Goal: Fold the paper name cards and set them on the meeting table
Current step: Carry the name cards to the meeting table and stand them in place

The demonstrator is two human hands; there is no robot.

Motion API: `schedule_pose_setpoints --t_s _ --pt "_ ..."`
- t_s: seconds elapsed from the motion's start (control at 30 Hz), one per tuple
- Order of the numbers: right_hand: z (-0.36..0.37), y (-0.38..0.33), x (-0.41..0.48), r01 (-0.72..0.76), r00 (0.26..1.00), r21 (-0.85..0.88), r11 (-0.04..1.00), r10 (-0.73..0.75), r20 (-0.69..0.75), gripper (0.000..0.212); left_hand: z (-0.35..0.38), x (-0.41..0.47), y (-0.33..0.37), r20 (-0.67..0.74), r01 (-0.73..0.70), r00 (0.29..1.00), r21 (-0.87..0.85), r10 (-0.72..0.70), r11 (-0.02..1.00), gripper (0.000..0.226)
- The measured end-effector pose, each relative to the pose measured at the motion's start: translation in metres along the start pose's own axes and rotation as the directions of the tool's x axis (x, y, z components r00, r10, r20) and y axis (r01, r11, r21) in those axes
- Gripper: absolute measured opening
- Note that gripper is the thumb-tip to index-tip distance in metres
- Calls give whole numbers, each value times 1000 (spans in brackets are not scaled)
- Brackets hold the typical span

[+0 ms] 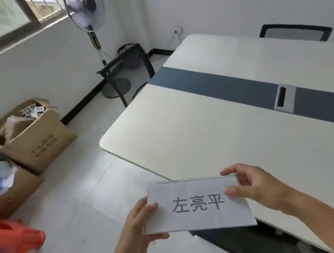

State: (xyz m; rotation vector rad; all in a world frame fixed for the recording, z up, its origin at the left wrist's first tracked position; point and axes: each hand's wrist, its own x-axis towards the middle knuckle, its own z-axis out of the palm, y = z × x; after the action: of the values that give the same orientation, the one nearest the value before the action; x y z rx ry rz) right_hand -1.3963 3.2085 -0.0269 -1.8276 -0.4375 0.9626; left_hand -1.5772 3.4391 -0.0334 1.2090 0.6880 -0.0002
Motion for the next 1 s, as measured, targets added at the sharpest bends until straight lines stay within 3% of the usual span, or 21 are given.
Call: schedule_pose_setpoints --t_s 0.07,0.2,0.37,0.5,0.57,0.67,0.7,0.73,0.8,0.87,1.0 --pt "-6 -13 13 -9 999 -119 993 4 -38 36 -1 37 22 89 18 996 82 -25 996 44" --pt "-28 -17 23 -136 983 -350 927 82 -163 45 18 103 53 258 32 962 222 -90 974 46" --pt "-68 -13 23 -238 971 -122 963 232 -65 36 70 163 69 469 -2 871 308 -150 952 43" --pt "-110 1 39 -261 964 16 965 262 -41 27 115 209 70 535 -38 830 338 -159 940 50" --pt "-131 13 53 -275 957 40 961 277 -90 26 135 238 67 528 -82 837 380 -144 921 45" --pt "-166 36 81 -282 938 0 959 276 -208 23 152 294 43 368 -94 924 477 -102 874 47" --pt "-180 45 92 -278 928 -64 959 251 -275 24 154 313 31 296 -108 952 551 -73 828 47" --pt "-193 55 104 -289 910 -145 946 224 -348 26 154 333 16 233 -142 972 680 -28 719 46" --pt "-217 70 126 -365 849 -288 885 189 -494 32 152 363 -18 191 -191 981 908 37 373 48" --pt "-239 82 148 -444 791 -389 807 149 -594 40 152 379 -49 209 -214 977 968 54 131 55" --pt "-279 101 187 -475 744 -480 737 45 -667 41 154 391 -91 256 -249 962 965 94 -82 66"
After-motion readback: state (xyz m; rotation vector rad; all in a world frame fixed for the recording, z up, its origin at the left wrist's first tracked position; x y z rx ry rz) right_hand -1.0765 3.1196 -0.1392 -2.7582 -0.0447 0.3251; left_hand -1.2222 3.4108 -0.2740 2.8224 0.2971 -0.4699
